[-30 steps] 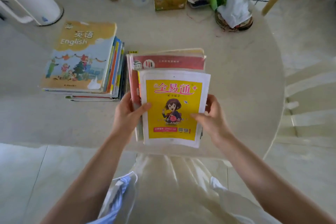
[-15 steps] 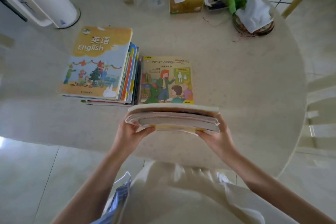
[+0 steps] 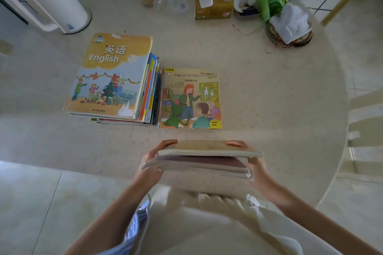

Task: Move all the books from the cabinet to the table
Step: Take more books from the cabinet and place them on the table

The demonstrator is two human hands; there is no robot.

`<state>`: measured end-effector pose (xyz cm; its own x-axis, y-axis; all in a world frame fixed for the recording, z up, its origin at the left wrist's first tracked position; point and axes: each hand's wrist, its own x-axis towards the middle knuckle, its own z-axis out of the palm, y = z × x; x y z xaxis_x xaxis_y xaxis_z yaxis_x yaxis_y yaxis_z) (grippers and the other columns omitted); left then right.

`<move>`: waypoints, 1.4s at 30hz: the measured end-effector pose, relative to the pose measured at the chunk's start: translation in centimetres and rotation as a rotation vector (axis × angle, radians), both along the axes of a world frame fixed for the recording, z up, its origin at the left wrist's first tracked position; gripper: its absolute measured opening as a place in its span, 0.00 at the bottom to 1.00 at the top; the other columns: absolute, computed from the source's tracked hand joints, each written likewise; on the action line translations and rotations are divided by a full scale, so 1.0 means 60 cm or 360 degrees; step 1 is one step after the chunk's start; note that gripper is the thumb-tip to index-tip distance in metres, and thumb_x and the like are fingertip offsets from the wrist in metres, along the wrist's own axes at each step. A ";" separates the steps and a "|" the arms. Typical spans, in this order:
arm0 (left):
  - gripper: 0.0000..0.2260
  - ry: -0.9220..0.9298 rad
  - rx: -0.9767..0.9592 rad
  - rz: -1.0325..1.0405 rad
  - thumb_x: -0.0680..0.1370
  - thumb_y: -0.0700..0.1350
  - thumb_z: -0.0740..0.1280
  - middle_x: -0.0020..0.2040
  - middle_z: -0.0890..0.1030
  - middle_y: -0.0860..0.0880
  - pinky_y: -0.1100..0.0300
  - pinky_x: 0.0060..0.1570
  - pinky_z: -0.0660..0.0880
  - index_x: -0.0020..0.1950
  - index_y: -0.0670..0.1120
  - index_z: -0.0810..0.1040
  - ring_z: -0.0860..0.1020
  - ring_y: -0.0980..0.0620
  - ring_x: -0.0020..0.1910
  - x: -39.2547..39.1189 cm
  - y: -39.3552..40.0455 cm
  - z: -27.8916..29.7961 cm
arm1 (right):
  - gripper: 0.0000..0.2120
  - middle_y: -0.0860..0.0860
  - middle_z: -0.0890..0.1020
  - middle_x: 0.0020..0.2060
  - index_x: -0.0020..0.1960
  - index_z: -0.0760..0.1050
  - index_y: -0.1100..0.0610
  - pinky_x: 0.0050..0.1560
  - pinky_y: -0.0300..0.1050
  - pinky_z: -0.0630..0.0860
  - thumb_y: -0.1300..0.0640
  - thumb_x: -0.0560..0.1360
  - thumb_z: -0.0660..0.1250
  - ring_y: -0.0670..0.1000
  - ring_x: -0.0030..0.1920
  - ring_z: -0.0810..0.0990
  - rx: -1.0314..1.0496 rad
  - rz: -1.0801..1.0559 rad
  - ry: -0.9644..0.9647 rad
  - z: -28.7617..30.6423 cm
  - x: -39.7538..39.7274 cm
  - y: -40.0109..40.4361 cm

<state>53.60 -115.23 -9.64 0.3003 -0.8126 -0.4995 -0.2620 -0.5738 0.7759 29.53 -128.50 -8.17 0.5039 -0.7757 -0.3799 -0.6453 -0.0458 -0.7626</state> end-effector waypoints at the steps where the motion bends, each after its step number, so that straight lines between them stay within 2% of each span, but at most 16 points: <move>1: 0.11 -0.0084 -0.0092 0.0063 0.74 0.40 0.70 0.40 0.79 0.57 0.61 0.44 0.80 0.41 0.58 0.79 0.78 0.53 0.47 0.001 -0.006 -0.009 | 0.19 0.58 0.78 0.60 0.60 0.76 0.54 0.55 0.30 0.71 0.55 0.70 0.65 0.60 0.63 0.75 0.0067 0.0034 0.0016 -0.013 -0.006 -0.004; 2: 0.13 -0.0123 -0.0084 0.0114 0.71 0.42 0.74 0.43 0.82 0.59 0.51 0.51 0.79 0.46 0.62 0.80 0.80 0.57 0.47 0.008 -0.009 -0.013 | 0.18 0.62 0.75 0.63 0.63 0.73 0.63 0.51 0.24 0.69 0.60 0.74 0.66 0.62 0.65 0.73 0.0145 0.0035 0.0103 -0.018 -0.007 -0.004; 4: 0.12 -0.0153 -0.0109 0.0152 0.69 0.48 0.77 0.46 0.83 0.57 0.46 0.54 0.78 0.49 0.58 0.79 0.81 0.60 0.47 0.020 -0.011 -0.024 | 0.21 0.65 0.77 0.60 0.63 0.72 0.70 0.46 0.27 0.72 0.62 0.74 0.70 0.64 0.62 0.75 0.0160 -0.0067 0.0094 -0.015 -0.003 -0.010; 6: 0.12 -0.0159 -0.0071 0.0194 0.67 0.55 0.78 0.44 0.85 0.52 0.48 0.48 0.79 0.46 0.54 0.81 0.82 0.55 0.45 0.028 -0.028 -0.024 | 0.20 0.59 0.84 0.48 0.56 0.78 0.64 0.50 0.49 0.79 0.55 0.68 0.76 0.61 0.52 0.82 0.0044 -0.0103 0.0104 -0.013 0.003 -0.023; 7: 0.14 -0.0148 -0.0044 0.0207 0.65 0.58 0.78 0.41 0.85 0.53 0.51 0.44 0.80 0.44 0.53 0.82 0.83 0.55 0.42 0.036 -0.038 -0.024 | 0.19 0.54 0.85 0.46 0.54 0.80 0.59 0.52 0.55 0.78 0.52 0.67 0.75 0.57 0.51 0.83 0.0049 -0.0079 0.0087 -0.008 0.007 -0.031; 10: 0.09 -0.0069 -0.0007 0.0239 0.65 0.51 0.80 0.33 0.82 0.66 0.70 0.34 0.73 0.39 0.56 0.80 0.80 0.67 0.35 0.053 -0.065 -0.003 | 0.17 0.43 0.84 0.50 0.56 0.75 0.46 0.58 0.49 0.75 0.52 0.67 0.71 0.47 0.54 0.82 0.0122 -0.0078 -0.0128 0.013 0.023 -0.058; 12: 0.10 -0.0032 -0.0011 0.0232 0.70 0.44 0.77 0.34 0.81 0.69 0.74 0.34 0.72 0.41 0.57 0.79 0.80 0.69 0.36 0.062 -0.090 0.019 | 0.17 0.45 0.83 0.53 0.59 0.73 0.49 0.57 0.48 0.74 0.54 0.71 0.72 0.48 0.55 0.81 0.0183 -0.0101 -0.0194 0.026 0.038 -0.078; 15: 0.06 0.0153 -0.0092 0.0365 0.76 0.42 0.71 0.37 0.83 0.62 0.72 0.32 0.75 0.45 0.53 0.77 0.82 0.66 0.36 0.065 -0.129 0.053 | 0.11 0.47 0.82 0.51 0.57 0.71 0.51 0.47 0.40 0.76 0.57 0.76 0.68 0.46 0.50 0.81 0.0366 -0.0287 -0.0290 0.036 0.066 -0.111; 17: 0.02 0.0281 -0.0055 0.0491 0.78 0.44 0.68 0.41 0.83 0.57 0.70 0.31 0.77 0.48 0.50 0.76 0.83 0.62 0.35 0.064 -0.154 0.062 | 0.09 0.48 0.81 0.50 0.59 0.71 0.52 0.40 0.41 0.75 0.57 0.79 0.65 0.46 0.46 0.81 0.0615 -0.0434 -0.0326 0.035 0.087 -0.132; 20: 0.11 0.0295 0.0137 0.0633 0.79 0.47 0.67 0.50 0.83 0.47 0.58 0.37 0.80 0.59 0.45 0.74 0.83 0.53 0.42 0.066 -0.193 0.061 | 0.13 0.50 0.81 0.51 0.64 0.69 0.56 0.39 0.48 0.78 0.58 0.80 0.62 0.49 0.47 0.82 0.0920 -0.0566 -0.0306 0.032 0.114 -0.157; 22: 0.16 0.0171 0.0299 0.0600 0.80 0.48 0.66 0.53 0.81 0.45 0.55 0.37 0.79 0.65 0.44 0.69 0.82 0.50 0.44 0.070 -0.214 0.055 | 0.15 0.53 0.81 0.53 0.66 0.68 0.57 0.41 0.52 0.78 0.58 0.80 0.61 0.54 0.50 0.82 0.0970 -0.0594 -0.0196 0.024 0.132 -0.171; 26: 0.19 -0.0121 0.0461 0.0513 0.81 0.49 0.62 0.56 0.78 0.43 0.44 0.49 0.80 0.68 0.45 0.62 0.80 0.44 0.47 0.082 -0.242 0.044 | 0.16 0.57 0.80 0.57 0.67 0.69 0.58 0.53 0.61 0.76 0.58 0.80 0.60 0.59 0.55 0.80 0.0985 -0.0621 -0.0030 0.010 0.167 -0.188; 31: 0.18 -0.0247 0.0615 0.0467 0.81 0.48 0.61 0.58 0.76 0.43 0.47 0.50 0.79 0.68 0.45 0.61 0.78 0.43 0.50 0.097 -0.263 0.040 | 0.14 0.55 0.80 0.54 0.65 0.67 0.56 0.45 0.50 0.76 0.56 0.80 0.57 0.55 0.49 0.80 0.0888 -0.0623 0.0017 0.006 0.208 -0.202; 36: 0.26 -0.0566 0.0674 0.0269 0.80 0.40 0.62 0.68 0.71 0.40 0.45 0.63 0.73 0.74 0.42 0.55 0.73 0.39 0.64 0.088 -0.260 0.018 | 0.26 0.53 0.73 0.61 0.63 0.63 0.51 0.58 0.56 0.73 0.44 0.70 0.66 0.57 0.59 0.75 0.0702 -0.0406 0.0239 -0.011 0.225 -0.188; 40: 0.29 -0.0523 0.0548 0.0358 0.80 0.43 0.63 0.68 0.70 0.45 0.47 0.58 0.75 0.77 0.50 0.51 0.74 0.42 0.63 0.085 -0.250 0.002 | 0.26 0.57 0.65 0.62 0.68 0.60 0.54 0.63 0.54 0.67 0.50 0.74 0.66 0.63 0.63 0.69 0.0439 -0.0225 0.0581 -0.017 0.220 -0.185; 42: 0.32 -0.0513 0.0493 0.0333 0.80 0.47 0.63 0.70 0.68 0.46 0.47 0.58 0.77 0.78 0.51 0.47 0.73 0.43 0.64 0.086 -0.239 -0.008 | 0.29 0.56 0.66 0.63 0.71 0.55 0.51 0.61 0.56 0.69 0.51 0.76 0.64 0.62 0.64 0.69 0.0576 -0.0229 0.0517 -0.016 0.218 -0.181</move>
